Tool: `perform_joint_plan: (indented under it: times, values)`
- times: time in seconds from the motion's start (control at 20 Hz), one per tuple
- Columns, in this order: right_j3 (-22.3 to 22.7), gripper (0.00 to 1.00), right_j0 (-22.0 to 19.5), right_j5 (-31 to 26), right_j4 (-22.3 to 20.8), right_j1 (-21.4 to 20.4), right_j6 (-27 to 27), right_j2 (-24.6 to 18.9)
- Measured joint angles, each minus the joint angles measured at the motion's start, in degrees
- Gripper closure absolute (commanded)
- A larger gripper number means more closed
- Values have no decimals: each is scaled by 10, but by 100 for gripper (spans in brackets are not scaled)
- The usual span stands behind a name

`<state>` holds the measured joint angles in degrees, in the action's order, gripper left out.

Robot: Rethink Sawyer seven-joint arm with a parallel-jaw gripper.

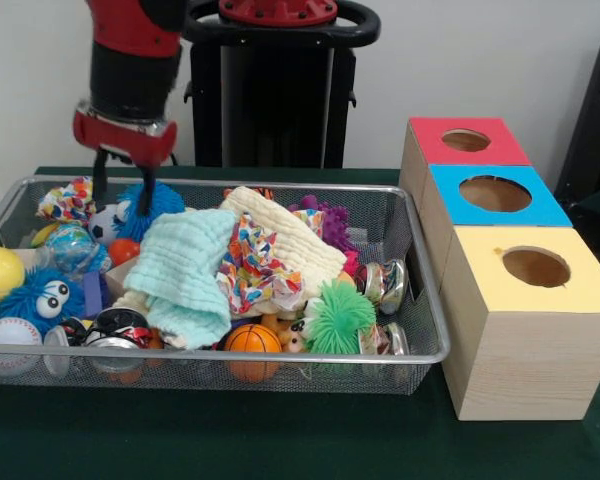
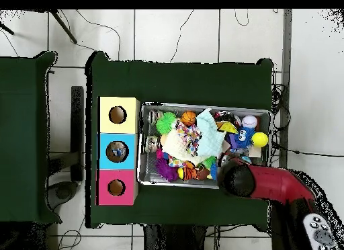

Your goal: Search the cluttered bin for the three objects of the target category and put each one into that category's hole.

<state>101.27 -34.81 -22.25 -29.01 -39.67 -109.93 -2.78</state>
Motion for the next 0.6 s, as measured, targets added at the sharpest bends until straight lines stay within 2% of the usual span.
perform_joint_plan:
  times: [0.15,0.2,0.25,0.45,0.5,0.6]
  values:
    - [3,0,-39,-75,-17,-38,26,-26]
    - [1,0,-49,-87,-31,-43,39,-35]
    - [-4,0,-62,-95,-66,-46,69,-51]
    - [-16,0,-68,-88,-146,-35,133,-74]
    - [-23,0,-64,-79,-187,-22,165,-84]
    - [-27,0,-60,-73,-211,-12,182,-90]
